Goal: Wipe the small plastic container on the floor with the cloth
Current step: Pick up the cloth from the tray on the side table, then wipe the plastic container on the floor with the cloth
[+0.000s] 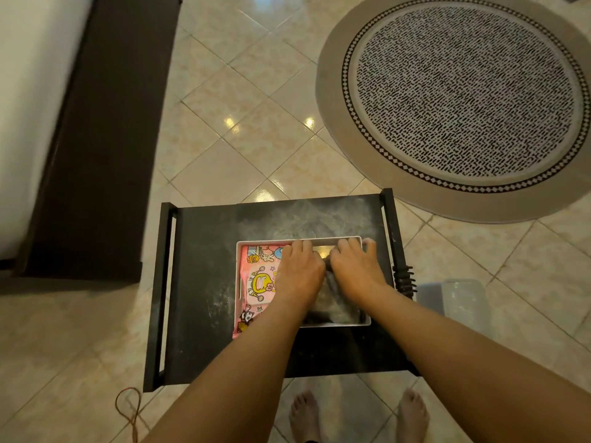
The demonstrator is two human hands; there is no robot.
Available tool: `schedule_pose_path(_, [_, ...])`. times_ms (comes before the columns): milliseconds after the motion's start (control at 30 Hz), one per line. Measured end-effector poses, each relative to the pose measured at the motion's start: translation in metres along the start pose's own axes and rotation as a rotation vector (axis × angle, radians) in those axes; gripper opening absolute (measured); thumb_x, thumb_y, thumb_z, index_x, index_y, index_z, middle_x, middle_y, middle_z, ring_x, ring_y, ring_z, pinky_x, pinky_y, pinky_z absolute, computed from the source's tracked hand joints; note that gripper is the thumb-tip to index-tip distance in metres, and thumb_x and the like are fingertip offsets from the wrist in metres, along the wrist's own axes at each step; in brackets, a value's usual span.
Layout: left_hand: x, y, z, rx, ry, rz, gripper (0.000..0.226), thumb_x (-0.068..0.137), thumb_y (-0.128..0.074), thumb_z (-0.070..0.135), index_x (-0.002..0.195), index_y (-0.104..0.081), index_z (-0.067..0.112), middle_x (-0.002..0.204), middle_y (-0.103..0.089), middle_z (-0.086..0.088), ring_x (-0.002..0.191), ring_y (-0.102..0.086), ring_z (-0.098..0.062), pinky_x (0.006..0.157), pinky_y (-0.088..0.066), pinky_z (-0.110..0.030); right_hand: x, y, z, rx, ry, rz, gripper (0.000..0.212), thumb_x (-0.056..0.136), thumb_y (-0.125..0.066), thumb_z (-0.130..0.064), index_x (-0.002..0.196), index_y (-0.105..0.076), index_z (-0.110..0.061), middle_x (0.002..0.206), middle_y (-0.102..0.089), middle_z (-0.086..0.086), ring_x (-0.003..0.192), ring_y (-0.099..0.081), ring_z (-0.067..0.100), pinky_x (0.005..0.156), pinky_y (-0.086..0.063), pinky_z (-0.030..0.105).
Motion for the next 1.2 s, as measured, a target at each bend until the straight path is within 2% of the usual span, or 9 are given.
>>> schedule_pose_path(267, [-0.017,0.035,-0.01,-0.173,-0.014,0.038,0.028,0.083,-0.07,0.023,0.109,-0.064,0.016,0.115,-0.052,-0.005,0.108,-0.046,-0.023,0.094,-0.038,-0.036,-0.021,0.028,0.004,0.167,0.015,-0.024,0.014,0.086,-0.061,-0.026,0.093,-0.05,-0.026,0.1,-0.063,0.0,0.104,-0.054,0.022,0.094,-0.027,0.041])
schedule_pose_path(400, [-0.039,0.063,-0.036,-0.767,0.05,-0.033,0.024,0.085,-0.075,0.028,0.104,-0.063,0.021,0.103,-0.067,0.0,0.095,-0.062,-0.017,0.089,-0.053,-0.036,-0.046,0.064,0.021,0.462,-0.054,-0.073,0.024,0.083,-0.07,-0.027,0.096,-0.05,-0.025,0.092,-0.055,-0.005,0.095,-0.047,0.018,0.089,-0.035,0.033])
schedule_pose_path(533, [-0.066,0.105,-0.059,-1.165,0.16,0.001,0.02,0.081,-0.076,0.012,0.084,-0.057,0.015,0.087,-0.065,-0.007,0.08,-0.064,-0.023,0.073,-0.058,-0.043,-0.072,0.122,0.048,0.855,-0.17,-0.008,0.017,0.076,-0.078,-0.014,0.083,-0.064,-0.022,0.088,-0.066,0.0,0.083,-0.062,0.016,0.069,-0.054,0.028])
schedule_pose_path(633, [-0.084,0.142,-0.065,-1.48,0.221,0.073,0.011,0.084,-0.07,0.001,0.093,-0.069,0.008,0.091,-0.071,-0.014,0.085,-0.07,-0.025,0.076,-0.06,-0.039,-0.101,0.165,0.07,1.121,-0.199,0.057,0.009,0.08,-0.073,-0.007,0.085,-0.069,-0.014,0.084,-0.069,0.007,0.081,-0.065,0.02,0.066,-0.055,0.028])
schedule_pose_path(733, [-0.1,0.176,-0.052,-1.723,0.283,0.08,0.012,0.089,-0.072,0.012,0.099,-0.073,0.007,0.096,-0.075,-0.014,0.097,-0.071,-0.032,0.084,-0.06,-0.041,-0.138,0.201,0.092,1.349,-0.216,0.147,0.016,0.085,-0.072,-0.01,0.099,-0.064,-0.011,0.093,-0.069,0.011,0.088,-0.066,0.023,0.07,-0.057,0.032])
schedule_pose_path(867, [-0.114,0.23,-0.006,-1.831,0.237,0.093,0.025,0.1,-0.057,0.025,0.121,-0.063,0.012,0.113,-0.07,-0.013,0.104,-0.069,-0.028,0.086,-0.061,-0.043,-0.19,0.227,0.128,1.635,-0.282,0.254,0.046,0.085,-0.076,-0.012,0.117,-0.045,-0.025,0.1,-0.073,0.013,0.089,-0.073,0.027,0.068,-0.062,0.042])
schedule_pose_path(967, [-0.123,0.259,0.036,-1.819,0.222,0.115,0.021,0.104,-0.049,0.028,0.122,-0.056,0.019,0.114,-0.068,-0.007,0.102,-0.069,-0.023,0.078,-0.062,-0.037,-0.227,0.243,0.158,1.588,-0.221,0.328,0.042,0.089,-0.07,-0.01,0.117,-0.044,-0.028,0.106,-0.072,0.013,0.094,-0.072,0.029,0.074,-0.062,0.05])
schedule_pose_path(1067, [-0.129,0.274,0.078,-1.775,0.239,0.189,0.013,0.105,-0.047,0.023,0.115,-0.055,0.025,0.116,-0.066,-0.007,0.102,-0.067,-0.021,0.077,-0.061,-0.033,-0.259,0.239,0.186,1.506,-0.131,0.263,0.033,0.091,-0.062,0.0,0.112,-0.052,-0.022,0.12,-0.06,0.009,0.104,-0.065,0.028,0.073,-0.061,0.047])
schedule_pose_path(1200, [-0.131,0.272,0.144,-1.697,0.248,0.163,0.011,0.102,-0.053,0.023,0.111,-0.054,0.03,0.115,-0.066,-0.007,0.101,-0.068,-0.023,0.085,-0.06,-0.047,-0.292,0.206,0.229,1.408,-0.037,0.101,0.052,0.085,-0.06,0.01,0.118,-0.054,-0.03,0.125,-0.053,0.006,0.109,-0.062,0.033,0.071,-0.062,0.046])
Point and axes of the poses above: each hand's wrist, its own x-axis towards the middle knuckle, its own y-axis out of the back of the hand, z = x × y, the point moved 10 cm from there along x, towards the middle knuckle
